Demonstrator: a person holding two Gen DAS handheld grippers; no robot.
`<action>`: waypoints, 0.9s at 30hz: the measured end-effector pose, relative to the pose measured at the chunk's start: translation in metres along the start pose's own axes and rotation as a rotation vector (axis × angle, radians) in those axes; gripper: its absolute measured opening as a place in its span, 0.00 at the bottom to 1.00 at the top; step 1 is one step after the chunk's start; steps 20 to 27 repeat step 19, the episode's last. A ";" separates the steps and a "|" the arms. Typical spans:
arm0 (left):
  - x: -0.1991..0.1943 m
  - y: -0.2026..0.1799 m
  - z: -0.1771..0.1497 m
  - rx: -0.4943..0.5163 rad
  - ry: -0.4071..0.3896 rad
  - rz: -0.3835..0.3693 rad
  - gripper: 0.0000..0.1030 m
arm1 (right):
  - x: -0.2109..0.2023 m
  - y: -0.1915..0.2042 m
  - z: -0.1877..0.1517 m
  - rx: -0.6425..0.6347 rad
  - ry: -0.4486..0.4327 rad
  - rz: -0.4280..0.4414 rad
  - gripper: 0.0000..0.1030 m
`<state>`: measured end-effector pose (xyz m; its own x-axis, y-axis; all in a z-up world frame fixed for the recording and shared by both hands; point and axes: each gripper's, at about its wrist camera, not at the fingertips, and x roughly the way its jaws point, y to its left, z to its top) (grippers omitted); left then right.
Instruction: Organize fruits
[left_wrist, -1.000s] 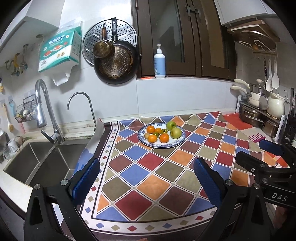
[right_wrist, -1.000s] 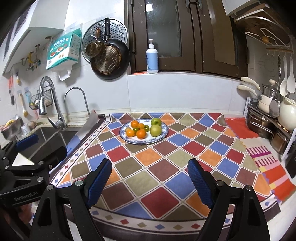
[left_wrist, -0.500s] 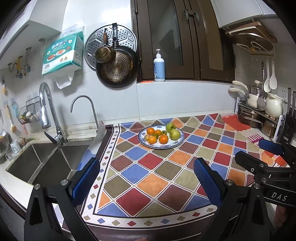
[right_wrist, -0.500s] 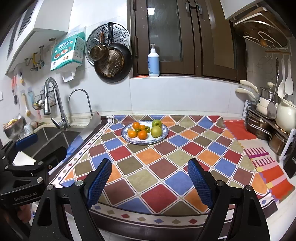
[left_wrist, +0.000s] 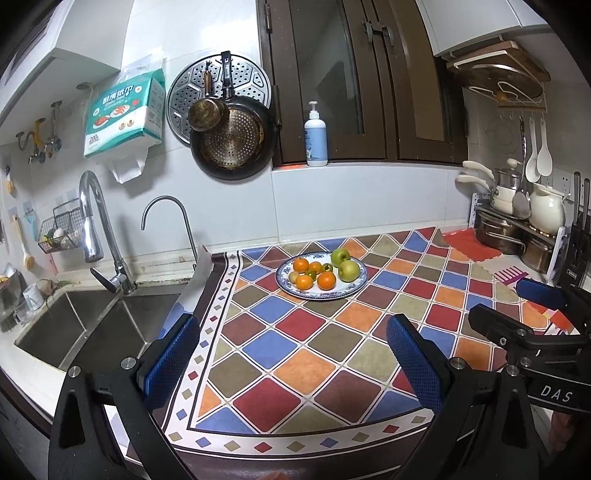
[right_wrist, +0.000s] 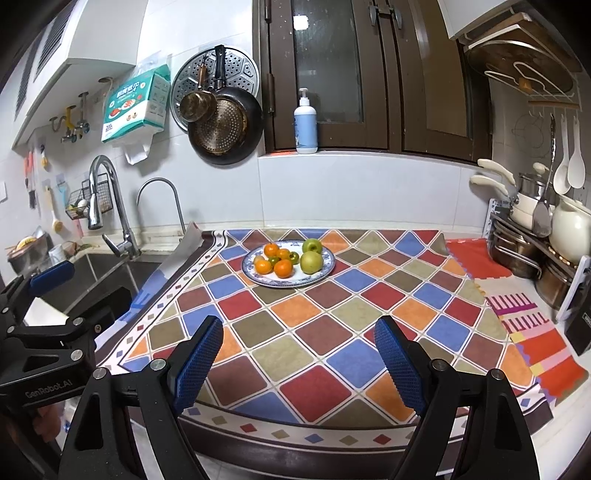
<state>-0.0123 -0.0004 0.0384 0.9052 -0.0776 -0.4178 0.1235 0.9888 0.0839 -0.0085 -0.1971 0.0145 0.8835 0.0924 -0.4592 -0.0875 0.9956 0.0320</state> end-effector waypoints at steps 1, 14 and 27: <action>0.000 0.000 0.000 -0.001 0.000 -0.001 1.00 | -0.001 0.000 0.000 0.000 0.001 0.001 0.82; 0.005 -0.004 0.000 -0.008 0.009 -0.008 1.00 | 0.002 -0.003 -0.001 0.010 0.012 -0.002 0.82; 0.011 -0.004 0.000 -0.011 0.021 -0.012 1.00 | 0.008 -0.001 -0.001 0.013 0.021 -0.002 0.82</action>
